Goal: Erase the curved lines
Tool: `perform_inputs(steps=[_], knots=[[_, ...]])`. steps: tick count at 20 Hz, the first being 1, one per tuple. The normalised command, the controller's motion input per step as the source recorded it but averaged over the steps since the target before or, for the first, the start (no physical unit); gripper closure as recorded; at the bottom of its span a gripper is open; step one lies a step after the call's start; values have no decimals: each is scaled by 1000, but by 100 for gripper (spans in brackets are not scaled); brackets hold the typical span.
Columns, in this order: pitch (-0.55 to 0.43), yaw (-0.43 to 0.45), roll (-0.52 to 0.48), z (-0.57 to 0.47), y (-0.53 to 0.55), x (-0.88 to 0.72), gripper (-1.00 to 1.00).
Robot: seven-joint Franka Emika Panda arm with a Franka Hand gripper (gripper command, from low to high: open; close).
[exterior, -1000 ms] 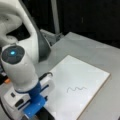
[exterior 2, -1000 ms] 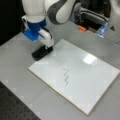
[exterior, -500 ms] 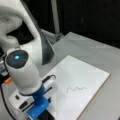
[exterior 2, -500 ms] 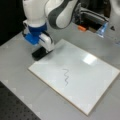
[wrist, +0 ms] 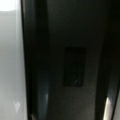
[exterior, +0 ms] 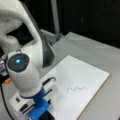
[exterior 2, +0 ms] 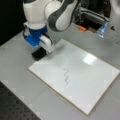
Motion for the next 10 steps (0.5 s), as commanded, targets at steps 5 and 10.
perform_inputs(steps=[5, 10], knots=[[-129, -96, 17, -146, 14, -85, -100], [-134, -91, 17, -144, 46, -93, -100]])
